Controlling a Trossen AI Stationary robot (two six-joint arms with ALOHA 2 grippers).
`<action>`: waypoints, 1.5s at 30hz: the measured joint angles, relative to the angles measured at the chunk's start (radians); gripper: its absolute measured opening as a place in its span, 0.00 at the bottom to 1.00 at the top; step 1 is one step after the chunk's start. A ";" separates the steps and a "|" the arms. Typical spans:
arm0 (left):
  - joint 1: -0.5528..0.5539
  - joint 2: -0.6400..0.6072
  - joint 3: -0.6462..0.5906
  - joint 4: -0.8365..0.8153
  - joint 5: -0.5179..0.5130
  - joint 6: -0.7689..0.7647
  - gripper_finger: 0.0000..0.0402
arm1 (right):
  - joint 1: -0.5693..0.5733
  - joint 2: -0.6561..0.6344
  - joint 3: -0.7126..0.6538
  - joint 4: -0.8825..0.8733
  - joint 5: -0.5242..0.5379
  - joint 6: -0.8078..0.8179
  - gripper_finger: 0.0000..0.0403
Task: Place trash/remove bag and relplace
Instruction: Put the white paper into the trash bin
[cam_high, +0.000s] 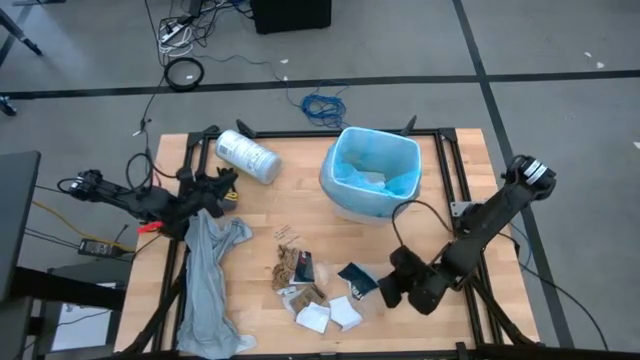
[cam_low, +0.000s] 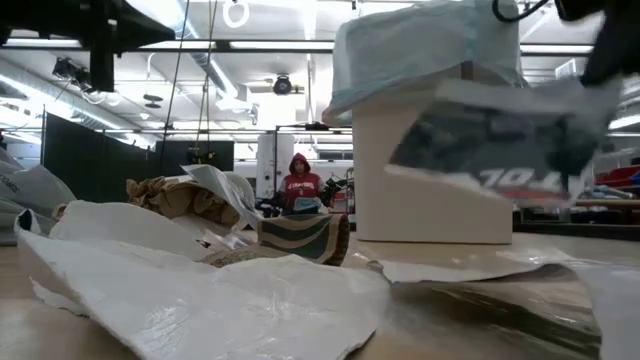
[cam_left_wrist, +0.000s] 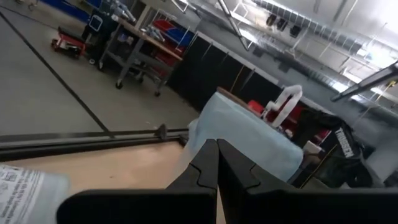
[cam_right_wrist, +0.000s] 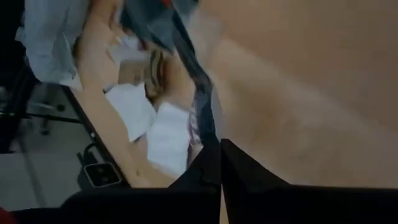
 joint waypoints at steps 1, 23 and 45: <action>0.000 0.000 0.000 0.002 0.000 -0.001 0.02 | -0.002 -0.022 0.016 -0.036 0.027 -0.026 0.00; 0.001 0.003 0.000 0.292 -0.253 0.183 0.02 | -0.149 -0.346 0.517 -0.136 0.716 -1.379 0.00; 0.001 0.015 0.385 0.267 0.293 0.844 0.02 | -0.086 -0.309 0.267 -0.703 -0.063 -0.428 0.14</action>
